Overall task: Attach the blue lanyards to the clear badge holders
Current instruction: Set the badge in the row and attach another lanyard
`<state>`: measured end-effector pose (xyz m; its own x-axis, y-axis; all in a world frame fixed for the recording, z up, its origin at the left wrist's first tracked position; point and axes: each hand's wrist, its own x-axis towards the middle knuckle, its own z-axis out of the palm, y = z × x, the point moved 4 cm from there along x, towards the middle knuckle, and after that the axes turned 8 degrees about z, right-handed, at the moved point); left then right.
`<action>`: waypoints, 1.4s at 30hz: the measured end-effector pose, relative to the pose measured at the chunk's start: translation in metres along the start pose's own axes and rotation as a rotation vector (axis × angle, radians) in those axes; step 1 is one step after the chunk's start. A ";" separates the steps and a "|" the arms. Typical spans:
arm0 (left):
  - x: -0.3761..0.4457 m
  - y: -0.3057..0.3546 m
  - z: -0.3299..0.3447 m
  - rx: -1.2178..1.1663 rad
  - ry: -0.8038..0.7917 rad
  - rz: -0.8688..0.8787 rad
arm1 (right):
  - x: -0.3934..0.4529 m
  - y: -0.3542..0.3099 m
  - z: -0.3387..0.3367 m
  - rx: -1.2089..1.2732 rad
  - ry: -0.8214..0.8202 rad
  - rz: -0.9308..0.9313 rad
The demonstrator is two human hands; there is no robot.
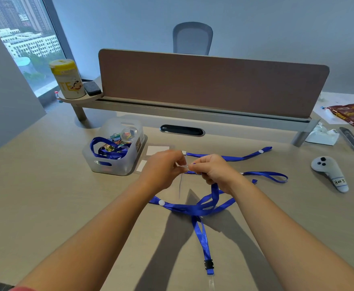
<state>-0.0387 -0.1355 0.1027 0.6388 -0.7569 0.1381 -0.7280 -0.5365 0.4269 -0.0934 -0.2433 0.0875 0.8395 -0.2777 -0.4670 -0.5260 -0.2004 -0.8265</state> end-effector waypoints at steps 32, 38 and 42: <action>-0.001 0.014 -0.017 0.209 -0.044 0.143 | -0.013 -0.013 0.007 0.018 0.094 -0.059; -0.004 0.014 -0.015 0.166 0.105 0.107 | -0.012 -0.018 0.008 0.022 0.150 -0.104; -0.004 0.005 -0.020 -0.108 0.283 0.010 | -0.012 -0.020 0.011 0.043 0.191 -0.169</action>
<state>-0.0401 -0.1273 0.1223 0.6870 -0.6197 0.3795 -0.7134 -0.4758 0.5145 -0.0910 -0.2255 0.1058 0.8720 -0.4169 -0.2567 -0.3707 -0.2197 -0.9024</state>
